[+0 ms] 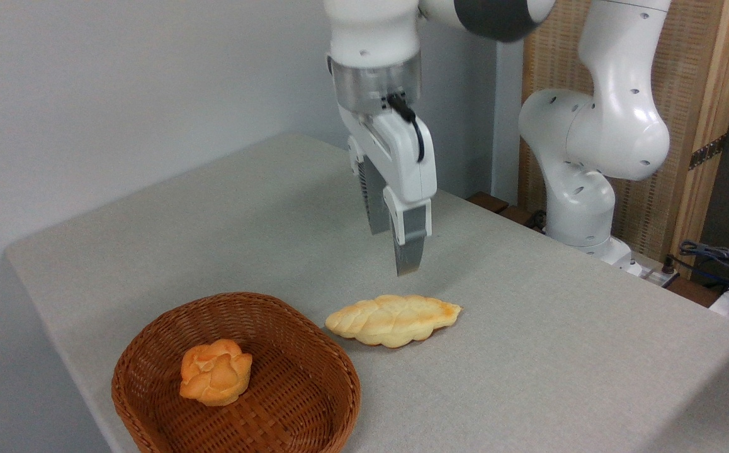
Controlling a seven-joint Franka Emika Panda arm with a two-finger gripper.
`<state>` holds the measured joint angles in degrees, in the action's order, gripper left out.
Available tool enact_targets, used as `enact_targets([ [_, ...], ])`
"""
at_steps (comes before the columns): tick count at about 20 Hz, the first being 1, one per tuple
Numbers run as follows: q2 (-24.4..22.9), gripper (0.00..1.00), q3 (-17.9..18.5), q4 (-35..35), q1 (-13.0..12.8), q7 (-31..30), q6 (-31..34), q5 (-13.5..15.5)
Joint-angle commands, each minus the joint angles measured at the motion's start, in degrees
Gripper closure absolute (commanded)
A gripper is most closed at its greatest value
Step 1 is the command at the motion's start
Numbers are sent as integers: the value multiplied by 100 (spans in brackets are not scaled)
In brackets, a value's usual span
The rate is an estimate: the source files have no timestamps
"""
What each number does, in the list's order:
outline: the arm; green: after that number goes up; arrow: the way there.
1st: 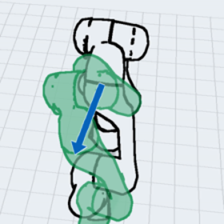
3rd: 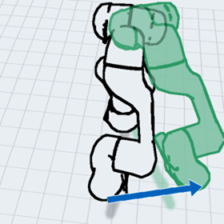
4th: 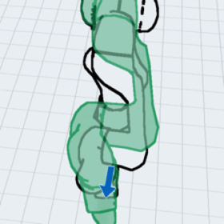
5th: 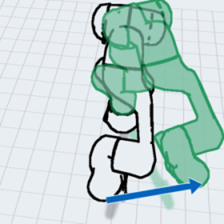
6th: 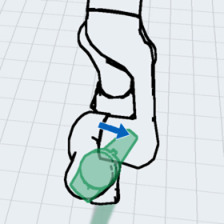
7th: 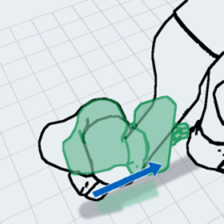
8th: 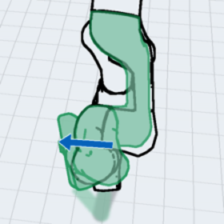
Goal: Put bread into the basket
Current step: 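Move the open gripper over the long golden bread roll, then lower the gripper onto the middle of the bread roll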
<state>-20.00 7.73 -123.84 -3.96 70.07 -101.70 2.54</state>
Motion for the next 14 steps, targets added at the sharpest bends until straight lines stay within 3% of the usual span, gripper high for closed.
enact_targets([
  [1, -144, 0, 36, -403, -122, 507, -271, -69],
  [3, -144, 0, 36, -666, -122, 788, -595, -156],
  [6, -127, 0, 27, -992, -236, 921, -1062, -517],
  [14, 14, 0, 27, -1229, -403, 921, -1465, -631],
])
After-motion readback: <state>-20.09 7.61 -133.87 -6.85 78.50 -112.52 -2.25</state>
